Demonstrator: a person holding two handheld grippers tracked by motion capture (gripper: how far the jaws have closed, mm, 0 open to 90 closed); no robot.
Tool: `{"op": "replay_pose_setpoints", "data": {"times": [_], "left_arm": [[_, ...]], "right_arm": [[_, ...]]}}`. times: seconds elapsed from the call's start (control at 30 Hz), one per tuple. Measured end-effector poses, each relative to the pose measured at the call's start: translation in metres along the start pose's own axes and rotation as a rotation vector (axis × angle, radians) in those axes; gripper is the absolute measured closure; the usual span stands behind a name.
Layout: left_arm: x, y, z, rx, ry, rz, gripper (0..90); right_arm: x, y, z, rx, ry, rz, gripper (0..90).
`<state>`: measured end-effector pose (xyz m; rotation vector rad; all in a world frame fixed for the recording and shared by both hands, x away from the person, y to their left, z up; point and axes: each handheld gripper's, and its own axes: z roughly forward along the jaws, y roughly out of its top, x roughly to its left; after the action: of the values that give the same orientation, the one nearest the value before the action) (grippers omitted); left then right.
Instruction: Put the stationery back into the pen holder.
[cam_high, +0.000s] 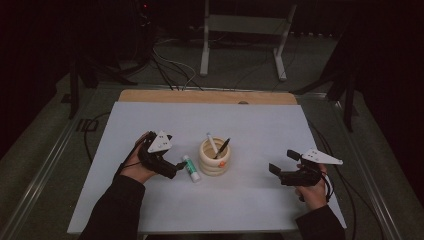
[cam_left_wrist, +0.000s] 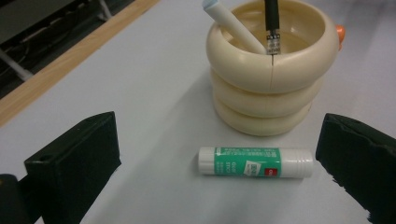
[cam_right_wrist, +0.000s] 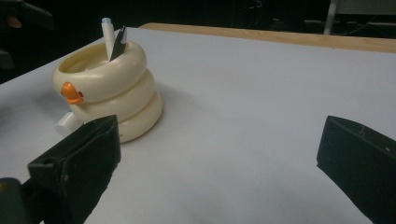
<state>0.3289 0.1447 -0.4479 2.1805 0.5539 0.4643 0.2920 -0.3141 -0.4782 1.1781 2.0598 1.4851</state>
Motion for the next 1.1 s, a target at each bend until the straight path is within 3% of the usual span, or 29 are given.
{"op": "replay_pose_setpoints", "data": {"times": [0.2, 0.47, 0.73, 1.1], "left_arm": [[-0.002, 0.0, 0.011, 0.017, -0.054, 0.026, 0.1], [-0.01, 0.001, 0.031, 0.079, -0.134, 0.11, 0.1], [-0.008, -0.003, 0.042, 0.107, -0.165, 0.119, 0.1], [-0.004, -0.004, 0.057, 0.181, -0.203, 0.137, 0.2]], "right_arm": [[0.0, 0.0, 0.0, -0.002, 0.001, 0.005, 0.0], [-0.001, 0.0, 0.0, -0.001, 0.003, 0.006, 0.0], [-0.001, -0.001, 0.0, 0.001, 0.004, 0.006, 0.0], [-0.001, -0.001, 0.001, 0.007, 0.007, 0.011, 0.0]]}}
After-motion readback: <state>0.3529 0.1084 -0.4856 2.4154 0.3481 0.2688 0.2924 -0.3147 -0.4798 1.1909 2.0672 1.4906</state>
